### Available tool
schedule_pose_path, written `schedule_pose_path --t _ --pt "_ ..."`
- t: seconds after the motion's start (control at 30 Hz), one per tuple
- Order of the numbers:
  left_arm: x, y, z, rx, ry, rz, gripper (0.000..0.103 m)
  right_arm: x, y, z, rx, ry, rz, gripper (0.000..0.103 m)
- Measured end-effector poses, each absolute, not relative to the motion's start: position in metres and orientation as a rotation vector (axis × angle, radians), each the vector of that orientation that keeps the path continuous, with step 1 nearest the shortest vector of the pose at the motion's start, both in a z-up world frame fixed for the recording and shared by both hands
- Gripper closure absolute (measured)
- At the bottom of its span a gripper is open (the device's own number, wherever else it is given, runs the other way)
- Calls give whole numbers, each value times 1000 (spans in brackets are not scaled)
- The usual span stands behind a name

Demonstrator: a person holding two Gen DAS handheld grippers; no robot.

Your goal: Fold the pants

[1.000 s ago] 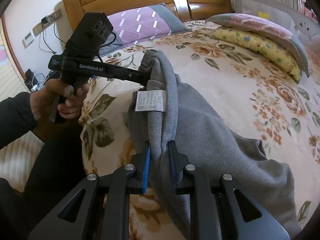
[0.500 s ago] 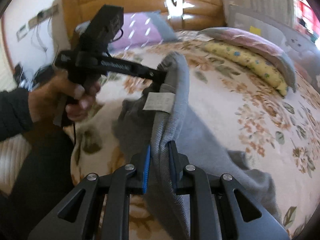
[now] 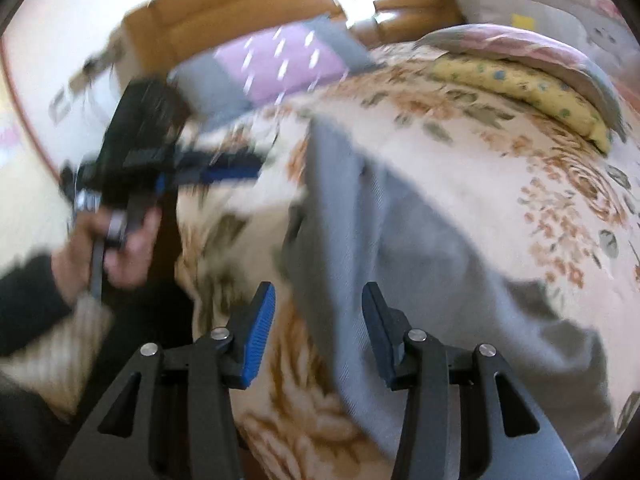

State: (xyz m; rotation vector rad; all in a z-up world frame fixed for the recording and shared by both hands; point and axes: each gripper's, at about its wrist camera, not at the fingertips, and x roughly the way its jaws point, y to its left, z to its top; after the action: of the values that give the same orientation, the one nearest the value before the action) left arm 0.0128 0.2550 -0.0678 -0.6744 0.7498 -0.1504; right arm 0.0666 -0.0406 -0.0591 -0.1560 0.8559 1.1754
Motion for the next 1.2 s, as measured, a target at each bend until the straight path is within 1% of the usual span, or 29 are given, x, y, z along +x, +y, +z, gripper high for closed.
schedule_pose_path --t 0.07,0.2,0.3,0.4,0.5,0.57,0.67,0.7,0.73,0.77,0.83,0.87,0.9,0.97,1.03,1.13,1.2 --pt "22 247 -60 -700 767 -129 23 85 -40 -49 -115 837 1108 56" --pt "43 227 -54 -699 826 -46 23 118 -58 -39 -76 813 924 56" --pt "59 213 -65 -702 892 14 23 146 -86 -47 -33 866 810 56" --pt "67 210 -77 -736 916 48 23 175 -108 -60 -16 935 732 56" --pt "65 214 -85 -744 914 96 31 195 -115 -75 -14 1011 719 56" --pt "59 217 -90 -747 913 95 49 198 -110 -85 -30 1052 742 56" --pt "49 217 -101 -695 944 111 67 199 -92 -104 -103 1100 768 56" --pt "48 216 -104 -689 953 107 71 198 -85 -113 -132 1122 762 56" --pt "45 216 -109 -685 963 102 79 199 -83 -121 -145 1140 764 56" --pt "40 215 -116 -675 973 101 84 198 -78 -131 -164 1170 771 56" --pt "34 214 -122 -668 976 94 89 191 -73 -134 -196 1143 782 72" --pt "30 213 -123 -670 980 90 92 188 -73 -131 -211 1120 780 89" --pt "27 213 -121 -668 979 88 93 186 -75 -124 -206 1097 784 93" --pt "22 210 -114 -625 970 90 93 187 -83 -108 -151 1049 797 93" --pt "22 209 -118 -608 987 88 94 195 -86 -101 -117 1029 792 93" --pt "25 212 -135 -622 1019 80 92 202 -75 -118 -153 1064 766 93" --pt "24 210 -133 -607 1013 80 91 203 -72 -137 -169 1120 740 92"
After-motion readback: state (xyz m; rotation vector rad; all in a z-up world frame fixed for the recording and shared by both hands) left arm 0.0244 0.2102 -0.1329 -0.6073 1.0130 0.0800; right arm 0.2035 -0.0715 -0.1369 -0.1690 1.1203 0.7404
